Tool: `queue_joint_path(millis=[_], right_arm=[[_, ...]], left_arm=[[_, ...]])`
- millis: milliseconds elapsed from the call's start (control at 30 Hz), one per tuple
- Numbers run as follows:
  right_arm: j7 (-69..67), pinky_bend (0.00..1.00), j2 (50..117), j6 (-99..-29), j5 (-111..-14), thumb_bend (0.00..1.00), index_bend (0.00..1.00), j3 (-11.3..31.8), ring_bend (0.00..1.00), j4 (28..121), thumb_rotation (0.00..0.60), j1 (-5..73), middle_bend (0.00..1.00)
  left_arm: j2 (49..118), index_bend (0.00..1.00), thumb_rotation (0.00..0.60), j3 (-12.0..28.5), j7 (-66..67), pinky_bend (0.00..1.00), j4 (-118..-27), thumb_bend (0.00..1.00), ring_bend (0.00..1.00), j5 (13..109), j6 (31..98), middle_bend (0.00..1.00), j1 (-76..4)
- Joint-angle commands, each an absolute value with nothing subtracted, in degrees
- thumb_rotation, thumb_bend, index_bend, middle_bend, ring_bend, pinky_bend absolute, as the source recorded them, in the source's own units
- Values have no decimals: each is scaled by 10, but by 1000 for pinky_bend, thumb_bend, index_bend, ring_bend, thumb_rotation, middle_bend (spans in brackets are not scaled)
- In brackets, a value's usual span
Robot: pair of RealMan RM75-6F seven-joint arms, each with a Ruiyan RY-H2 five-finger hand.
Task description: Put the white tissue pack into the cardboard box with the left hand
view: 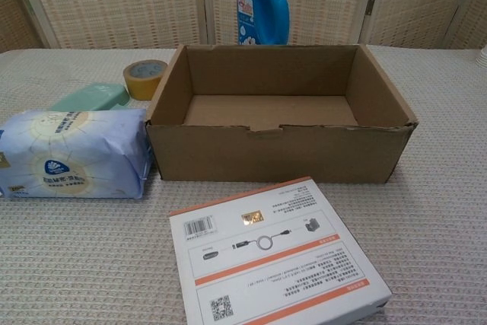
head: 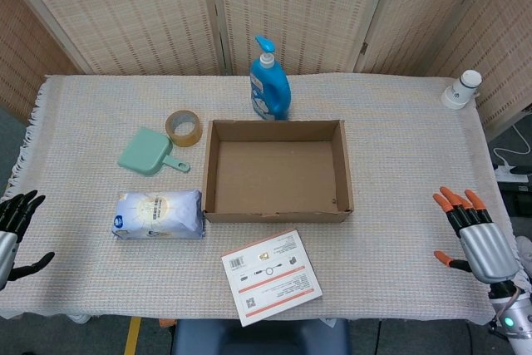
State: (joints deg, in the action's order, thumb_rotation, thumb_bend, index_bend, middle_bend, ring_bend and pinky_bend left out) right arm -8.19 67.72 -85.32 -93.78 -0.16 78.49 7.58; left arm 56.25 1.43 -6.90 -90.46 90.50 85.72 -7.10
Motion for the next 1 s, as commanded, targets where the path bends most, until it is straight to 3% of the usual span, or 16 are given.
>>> queue_joint_path(millis=[33, 367, 667, 1000], right_arm=[[-84, 0, 677, -855, -938, 0, 71, -1, 0, 784, 600, 76, 0], [-88, 0, 674, -863, -940, 0, 73, 0, 0, 787, 600, 74, 0], [-88, 0, 672, -864, -943, 0, 76, -2, 0, 790, 600, 73, 0], [-90, 0, 671, -862, -942, 0, 89, -2, 0, 790, 600, 73, 0]], left_arm=[[559, 0, 600, 14, -63, 86, -919, 178, 0, 904, 852, 0, -74], [543, 0, 600, 7, -48, 86, -1006, 178, 0, 910, 794, 0, -104], [542, 0, 600, 24, 15, 86, -1068, 178, 0, 866, 738, 0, -139], [610, 0, 600, 47, 112, 63, -1068, 179, 0, 771, 643, 0, -203]])
